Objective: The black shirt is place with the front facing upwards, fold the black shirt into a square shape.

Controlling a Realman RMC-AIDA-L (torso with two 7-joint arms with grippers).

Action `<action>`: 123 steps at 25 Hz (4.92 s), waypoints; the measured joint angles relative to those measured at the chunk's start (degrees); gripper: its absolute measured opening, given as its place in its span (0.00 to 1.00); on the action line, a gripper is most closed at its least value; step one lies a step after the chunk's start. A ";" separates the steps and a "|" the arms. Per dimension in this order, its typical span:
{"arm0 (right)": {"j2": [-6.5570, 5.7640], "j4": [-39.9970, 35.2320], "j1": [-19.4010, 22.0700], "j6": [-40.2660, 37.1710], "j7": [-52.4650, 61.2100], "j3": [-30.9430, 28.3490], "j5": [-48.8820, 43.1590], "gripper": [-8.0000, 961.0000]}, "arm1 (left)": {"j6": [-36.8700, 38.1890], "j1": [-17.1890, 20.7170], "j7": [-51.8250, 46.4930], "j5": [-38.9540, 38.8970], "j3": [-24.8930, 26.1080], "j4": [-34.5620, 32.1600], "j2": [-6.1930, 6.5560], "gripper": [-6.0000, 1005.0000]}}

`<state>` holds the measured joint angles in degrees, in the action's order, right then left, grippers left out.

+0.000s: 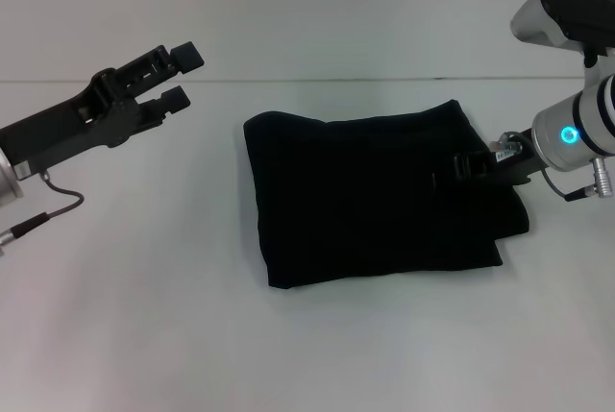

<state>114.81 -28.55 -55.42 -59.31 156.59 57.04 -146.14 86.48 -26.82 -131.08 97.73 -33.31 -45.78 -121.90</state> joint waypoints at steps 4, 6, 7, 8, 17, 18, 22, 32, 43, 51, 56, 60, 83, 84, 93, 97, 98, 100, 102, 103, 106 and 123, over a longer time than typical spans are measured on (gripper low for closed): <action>0.09 -0.43 -0.04 -0.01 -0.98 -0.37 0.13 0.58 | 0.00 -0.06 0.02 0.00 0.00 -0.02 0.00 0.94; 0.09 -0.95 -0.04 -0.01 -0.92 -0.47 0.15 0.57 | 0.00 -0.07 0.03 0.00 0.03 -0.02 0.04 0.94; 0.09 -0.95 -0.04 -0.01 -0.92 -0.47 0.15 0.53 | 0.00 -0.07 0.03 0.00 0.07 -0.02 0.07 0.94; 0.09 -1.05 -0.04 0.00 -0.87 -0.50 0.16 0.49 | 0.00 -0.07 0.03 0.00 0.10 -0.02 0.08 0.94; 0.07 -3.52 0.51 -0.31 -0.52 -0.71 1.01 0.17 | 0.00 -0.30 0.03 -0.07 0.18 -0.02 0.20 0.94; 0.10 -4.25 0.53 -0.70 -0.52 -0.71 1.34 0.14 | 0.01 -0.32 0.03 -0.21 0.19 -0.02 0.28 0.94; 0.44 -9.52 0.56 -3.85 -0.11 -0.70 2.11 0.12 | 0.20 -0.33 0.00 -1.21 0.19 -0.02 0.73 0.94; 1.16 -17.22 -1.45 -6.35 4.54 -0.73 -7.82 0.11 | 0.20 -0.33 -0.05 -2.08 0.17 -0.01 0.88 0.94; 0.47 -9.14 -1.11 -2.05 4.83 -0.14 -10.95 0.11 | -0.39 -0.36 0.00 -2.11 0.41 0.68 0.85 0.94; 0.32 -5.72 -0.95 0.62 4.96 -0.53 -12.98 0.14 | -0.57 -0.38 0.08 -2.10 0.67 1.36 0.75 0.94; 0.50 -6.04 -0.77 1.30 5.18 -0.21 -13.93 0.20 | -0.61 -0.36 0.12 -2.10 0.71 1.49 0.71 0.94; 0.71 -8.32 -0.32 1.69 6.19 -0.64 -14.22 0.28 | -0.44 -0.32 0.12 -2.10 0.80 1.49 0.71 0.94; 1.11 0.18 1.23 18.40 1.33 -2.38 -4.82 0.47 | -0.70 -0.73 0.46 -2.20 1.58 1.48 1.06 0.94; 1.06 0.46 1.11 19.85 1.99 -2.43 -6.12 0.47 | -0.72 -0.76 0.47 -2.20 1.58 1.48 1.10 0.94; 0.11 -22.92 12.18 2.36 -4.66 -10.01 8.51 0.47 | 0.78 0.15 0.01 -0.66 -0.17 1.49 2.39 0.94; -0.72 -24.82 21.56 -9.86 -20.26 -16.59 32.83 0.47 | 4.45 1.41 -1.05 3.19 -3.06 1.52 3.60 0.94; -1.18 -23.76 23.46 -12.35 -23.04 -17.90 37.39 0.47 | 5.62 1.66 -1.43 4.38 -3.48 1.54 3.41 0.94; -2.16 -20.60 27.05 -16.97 -27.24 -20.42 44.23 0.47 | 6.59 1.92 -2.09 6.29 -3.71 1.63 2.53 0.94; -2.74 -18.20 29.61 -19.10 -28.97 -22.93 46.76 0.51 | 6.43 1.98 -3.06 8.48 -3.96 1.71 1.07 0.94; -2.73 -17.32 30.68 -19.69 -29.51 -24.32 47.05 0.54 | 6.16 1.97 -3.54 9.46 -4.13 1.82 0.31 0.94; -2.32 -14.84 32.76 -20.80 -32.18 -28.72 47.36 0.63 | 2.89 1.18 -6.32 13.07 -4.49 3.58 -1.98 0.94; -2.52 -9.34 31.89 -23.38 -37.10 -33.11 47.38 0.97 | -15.53 -5.56 -11.03 14.59 -9.61 19.98 -1.99 0.80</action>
<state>112.29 -37.89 -23.53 -82.69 119.49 23.93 -98.76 70.95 -32.38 -142.11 112.32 -42.92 -25.79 -123.90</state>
